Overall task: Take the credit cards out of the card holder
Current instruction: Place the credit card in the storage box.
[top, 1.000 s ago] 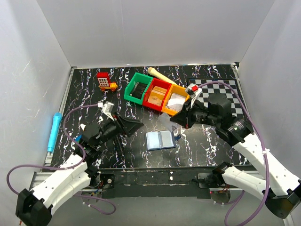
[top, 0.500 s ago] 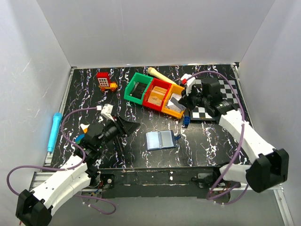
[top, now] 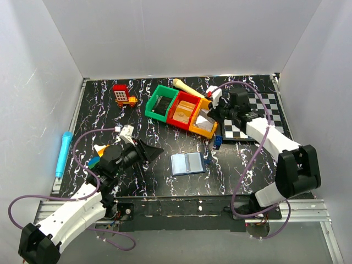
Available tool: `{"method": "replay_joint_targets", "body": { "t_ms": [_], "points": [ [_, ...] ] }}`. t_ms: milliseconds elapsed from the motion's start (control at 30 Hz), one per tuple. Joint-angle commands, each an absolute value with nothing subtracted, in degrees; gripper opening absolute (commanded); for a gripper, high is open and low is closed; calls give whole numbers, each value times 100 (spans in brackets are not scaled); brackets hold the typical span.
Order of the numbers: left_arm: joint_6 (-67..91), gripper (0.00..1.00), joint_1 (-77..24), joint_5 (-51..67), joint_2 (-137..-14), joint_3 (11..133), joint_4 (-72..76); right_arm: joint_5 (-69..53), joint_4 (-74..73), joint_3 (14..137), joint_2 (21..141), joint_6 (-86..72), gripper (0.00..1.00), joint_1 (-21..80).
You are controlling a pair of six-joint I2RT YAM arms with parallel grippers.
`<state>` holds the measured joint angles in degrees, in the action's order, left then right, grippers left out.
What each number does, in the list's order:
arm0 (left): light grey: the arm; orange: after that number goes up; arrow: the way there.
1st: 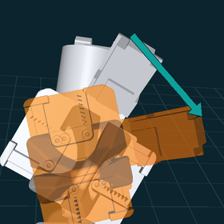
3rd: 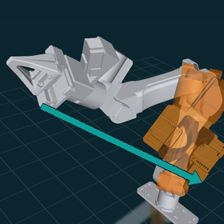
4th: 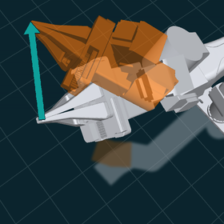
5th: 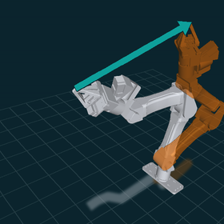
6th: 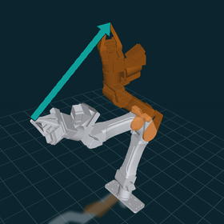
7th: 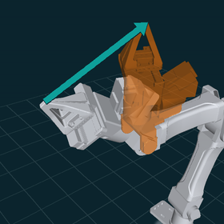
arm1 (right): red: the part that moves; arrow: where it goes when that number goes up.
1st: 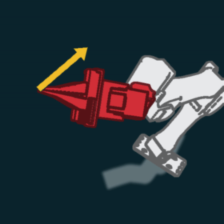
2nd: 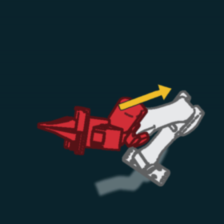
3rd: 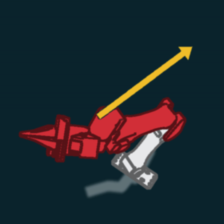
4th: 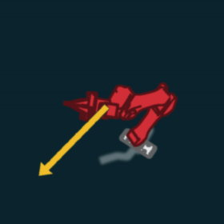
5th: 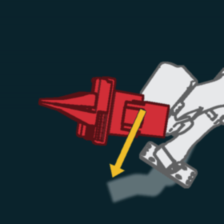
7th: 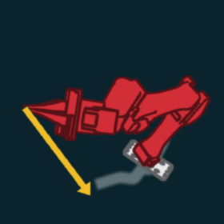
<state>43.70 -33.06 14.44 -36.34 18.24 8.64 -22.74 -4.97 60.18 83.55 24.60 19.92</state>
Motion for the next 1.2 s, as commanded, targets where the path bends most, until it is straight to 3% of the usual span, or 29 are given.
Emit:
{"method": "replay_joint_targets", "body": {
  "t_ms": [0, 667, 1167],
  "points": [
    [4342, 39, -3270, 1494, -3516, 1758, 677, -2426, -175, 6257, 8788, 2707, 1, 1969],
    [4280, 39, -3270, 1397, -3858, 1749, 756, -3023, -1362, 7136, 9887, 3217, 1, 1960],
    [4254, 40, -3270, 1477, -4060, 1828, 765, -2400, -2355, 7752, 10309, 3103, 1, 2092]
  ]
}}
